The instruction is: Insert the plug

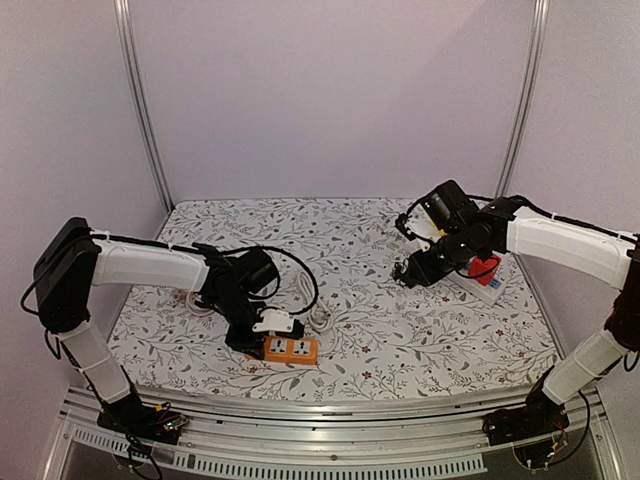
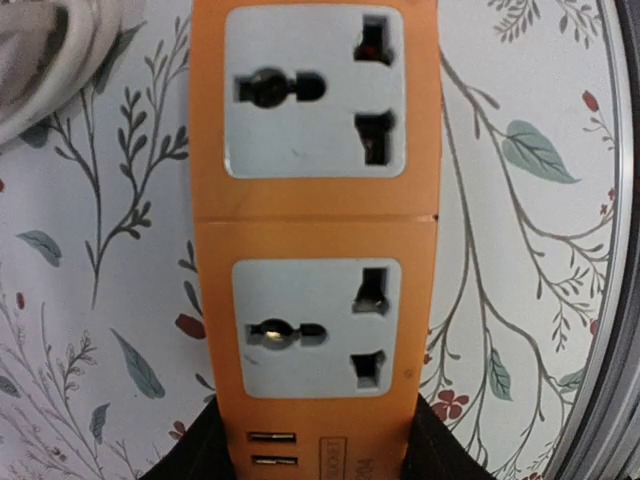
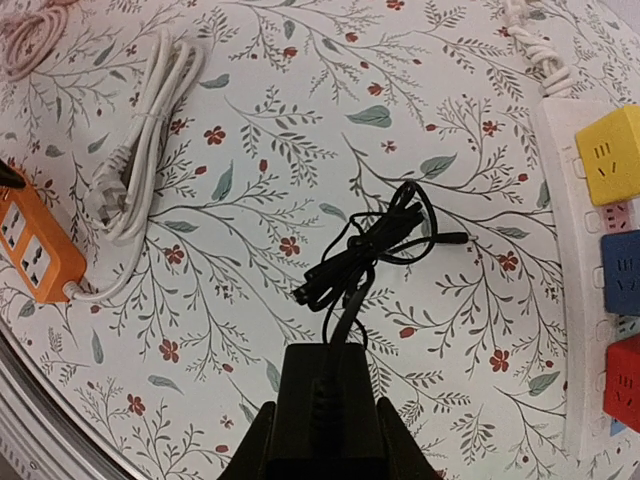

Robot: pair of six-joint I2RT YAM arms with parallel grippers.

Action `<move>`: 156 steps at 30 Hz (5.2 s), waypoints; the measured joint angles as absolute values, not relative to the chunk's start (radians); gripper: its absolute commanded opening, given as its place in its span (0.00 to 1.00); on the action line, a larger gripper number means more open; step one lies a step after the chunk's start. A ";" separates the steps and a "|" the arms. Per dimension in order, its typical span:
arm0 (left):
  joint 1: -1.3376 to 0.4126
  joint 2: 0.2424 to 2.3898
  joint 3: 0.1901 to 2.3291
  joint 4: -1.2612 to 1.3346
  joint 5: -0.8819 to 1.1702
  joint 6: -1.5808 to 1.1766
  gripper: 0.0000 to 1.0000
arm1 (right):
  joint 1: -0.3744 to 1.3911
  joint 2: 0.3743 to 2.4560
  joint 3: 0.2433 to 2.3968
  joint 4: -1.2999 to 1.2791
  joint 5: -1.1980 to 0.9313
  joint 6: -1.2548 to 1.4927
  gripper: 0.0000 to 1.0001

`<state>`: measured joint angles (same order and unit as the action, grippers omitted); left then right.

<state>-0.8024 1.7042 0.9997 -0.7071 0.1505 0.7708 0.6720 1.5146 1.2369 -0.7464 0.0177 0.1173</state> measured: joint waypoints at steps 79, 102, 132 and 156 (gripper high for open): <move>-0.629 1.614 1.368 -0.753 0.500 0.657 0.35 | 0.863 1.649 1.520 -0.614 -0.614 -0.373 0.00; -0.469 1.175 1.514 -1.201 0.584 0.936 1.00 | 0.918 1.533 1.627 -0.523 -0.693 -0.288 0.00; -0.650 1.394 1.469 -0.937 0.691 0.653 0.37 | 0.944 1.465 1.602 -0.421 -0.765 -0.322 0.00; -0.610 1.342 1.269 -0.870 0.377 0.681 0.00 | 0.963 1.728 1.650 -0.631 -0.325 -0.526 0.00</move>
